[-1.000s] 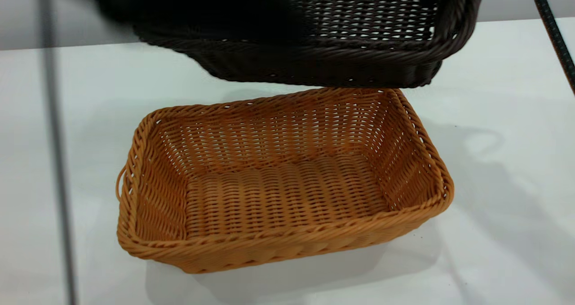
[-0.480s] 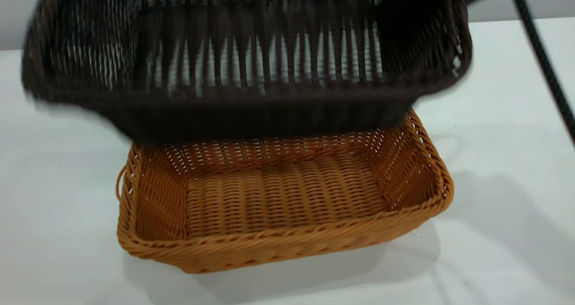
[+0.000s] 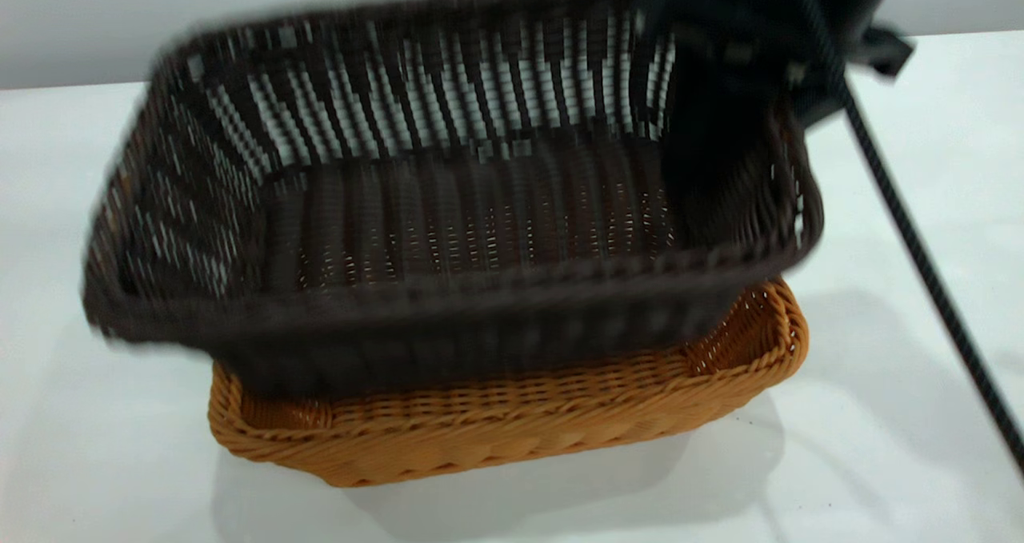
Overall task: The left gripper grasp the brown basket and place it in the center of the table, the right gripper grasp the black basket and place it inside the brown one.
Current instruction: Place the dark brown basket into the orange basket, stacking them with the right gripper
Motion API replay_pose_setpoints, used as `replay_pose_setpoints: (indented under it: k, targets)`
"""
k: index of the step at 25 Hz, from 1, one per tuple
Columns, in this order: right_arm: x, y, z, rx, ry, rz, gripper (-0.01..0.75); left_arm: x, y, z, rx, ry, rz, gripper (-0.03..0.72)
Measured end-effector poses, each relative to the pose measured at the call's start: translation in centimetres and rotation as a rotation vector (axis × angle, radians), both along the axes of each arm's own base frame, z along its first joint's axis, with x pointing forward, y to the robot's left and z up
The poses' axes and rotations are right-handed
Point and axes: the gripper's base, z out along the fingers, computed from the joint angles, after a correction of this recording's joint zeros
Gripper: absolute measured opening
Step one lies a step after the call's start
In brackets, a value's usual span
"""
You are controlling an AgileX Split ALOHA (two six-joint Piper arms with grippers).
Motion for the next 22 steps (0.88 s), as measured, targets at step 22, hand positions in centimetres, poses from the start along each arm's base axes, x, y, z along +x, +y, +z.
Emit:
replay_pose_setpoints:
  k: [22]
  targets:
    - [1.0,-0.1,-3.3,-0.051,-0.006,0.038,0.22,0.0,0.0,0.0,0.003,0.001,-0.002,0.65]
